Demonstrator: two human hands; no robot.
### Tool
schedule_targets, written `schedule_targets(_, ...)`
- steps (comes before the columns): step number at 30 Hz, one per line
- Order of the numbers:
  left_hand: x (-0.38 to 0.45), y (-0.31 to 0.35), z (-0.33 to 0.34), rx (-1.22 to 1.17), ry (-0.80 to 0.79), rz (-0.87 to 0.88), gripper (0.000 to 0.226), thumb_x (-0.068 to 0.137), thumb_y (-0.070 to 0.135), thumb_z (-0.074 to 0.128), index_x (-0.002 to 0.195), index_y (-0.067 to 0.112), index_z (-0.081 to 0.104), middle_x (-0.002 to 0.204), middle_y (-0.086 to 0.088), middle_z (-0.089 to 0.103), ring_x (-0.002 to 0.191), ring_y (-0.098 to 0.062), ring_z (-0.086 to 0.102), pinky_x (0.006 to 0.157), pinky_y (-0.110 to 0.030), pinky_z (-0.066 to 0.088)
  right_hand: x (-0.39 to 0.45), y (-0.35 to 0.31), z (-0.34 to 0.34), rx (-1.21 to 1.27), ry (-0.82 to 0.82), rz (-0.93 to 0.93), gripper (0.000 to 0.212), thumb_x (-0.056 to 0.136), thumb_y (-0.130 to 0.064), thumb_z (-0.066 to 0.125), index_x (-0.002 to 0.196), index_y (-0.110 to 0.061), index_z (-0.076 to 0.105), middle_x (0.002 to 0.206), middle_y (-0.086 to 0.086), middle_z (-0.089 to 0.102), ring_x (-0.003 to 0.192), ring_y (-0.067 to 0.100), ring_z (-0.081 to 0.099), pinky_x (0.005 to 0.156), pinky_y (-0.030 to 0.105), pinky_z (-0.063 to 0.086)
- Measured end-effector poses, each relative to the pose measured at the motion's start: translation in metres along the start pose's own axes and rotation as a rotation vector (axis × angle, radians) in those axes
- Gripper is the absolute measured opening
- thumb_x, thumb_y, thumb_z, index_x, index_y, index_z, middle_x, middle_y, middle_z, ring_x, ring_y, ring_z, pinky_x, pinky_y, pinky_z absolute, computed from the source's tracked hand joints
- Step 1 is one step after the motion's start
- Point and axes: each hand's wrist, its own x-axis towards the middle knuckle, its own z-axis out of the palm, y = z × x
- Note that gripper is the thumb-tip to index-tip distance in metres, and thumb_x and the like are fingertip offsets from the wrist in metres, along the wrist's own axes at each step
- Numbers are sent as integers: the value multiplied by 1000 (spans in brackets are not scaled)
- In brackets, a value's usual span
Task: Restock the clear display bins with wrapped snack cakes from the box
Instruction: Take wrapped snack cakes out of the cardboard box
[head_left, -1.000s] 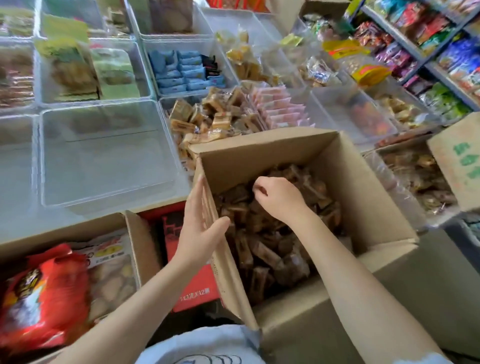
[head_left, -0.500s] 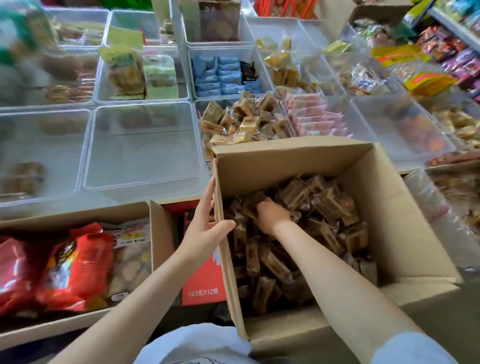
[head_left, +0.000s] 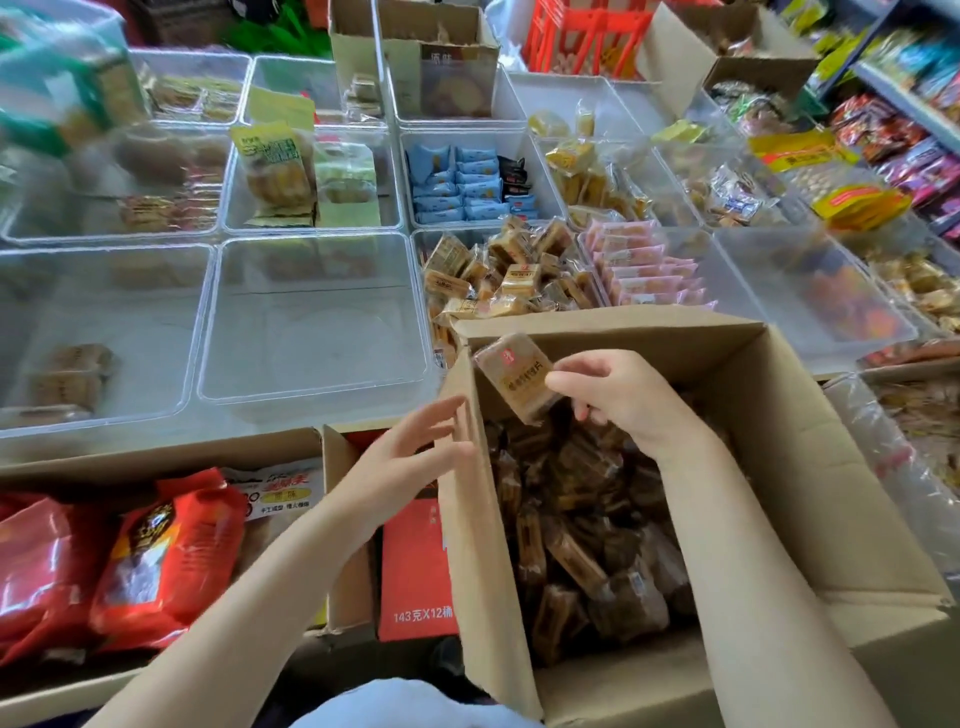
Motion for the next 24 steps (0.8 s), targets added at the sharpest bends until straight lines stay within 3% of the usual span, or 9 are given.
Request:
schedule_targets(3,-4,17,-20,-154,86,51,67,70,58,72,131,33,62,127,12,68,117,-8,64,102,-39,52,1,-35,31,141,-96,-85,25,93,-32,68,111,-16,73,71,8,60,58,10,49,60,23,44)
schedule_targets(6,-10,24,-47,-295,243,89,51,83,38,79,126,16,63,116,-1,74,107,-19,70,91,-40,58,15,-62,83,181,-156,-117,25,92,-29,69,111,-14,71,71,5,61,63,13,53,58,24,43)
schedule_targets(9,-21,14,-98,-289,401,130,28,86,20,76,112,14,67,103,-1,77,98,-21,73,82,-37,60,35,-85,140,135,-184,-140,24,92,-25,70,113,-15,70,80,1,68,69,15,61,60,26,47)
schedule_targets(12,-37,-12,-170,-10,478,176,23,79,14,85,94,23,70,83,15,73,77,-3,68,67,-19,52,60,-106,201,-104,-58,-299,37,88,-30,75,122,-24,63,106,-8,66,81,7,65,66,19,49)
schedule_targets(15,-54,-38,-249,496,562,195,36,71,48,75,96,23,73,83,11,64,77,-14,63,68,-29,50,85,-134,266,-312,-71,-581,53,84,-19,78,132,-30,57,122,-9,59,84,7,62,70,15,50)
schedule_targets(17,-65,-48,-298,747,570,177,45,71,54,66,102,23,74,87,5,64,83,-23,65,71,-34,54,104,-153,311,-475,-186,-691,58,82,-16,78,135,-25,57,128,-4,59,92,10,61,80,13,47)
schedule_targets(20,-79,-63,-361,910,554,165,33,73,32,81,104,22,74,92,1,65,90,-28,67,66,-37,57,133,-183,376,-729,-250,-747,52,87,-23,74,136,-17,58,128,4,63,113,24,59,97,33,46)
schedule_targets(24,-84,-100,-426,972,596,189,40,71,26,87,108,23,73,96,1,65,90,-25,66,60,-39,59,166,-208,453,-806,-328,-799,32,89,-22,68,119,-12,64,106,9,65,100,33,61,84,48,51)
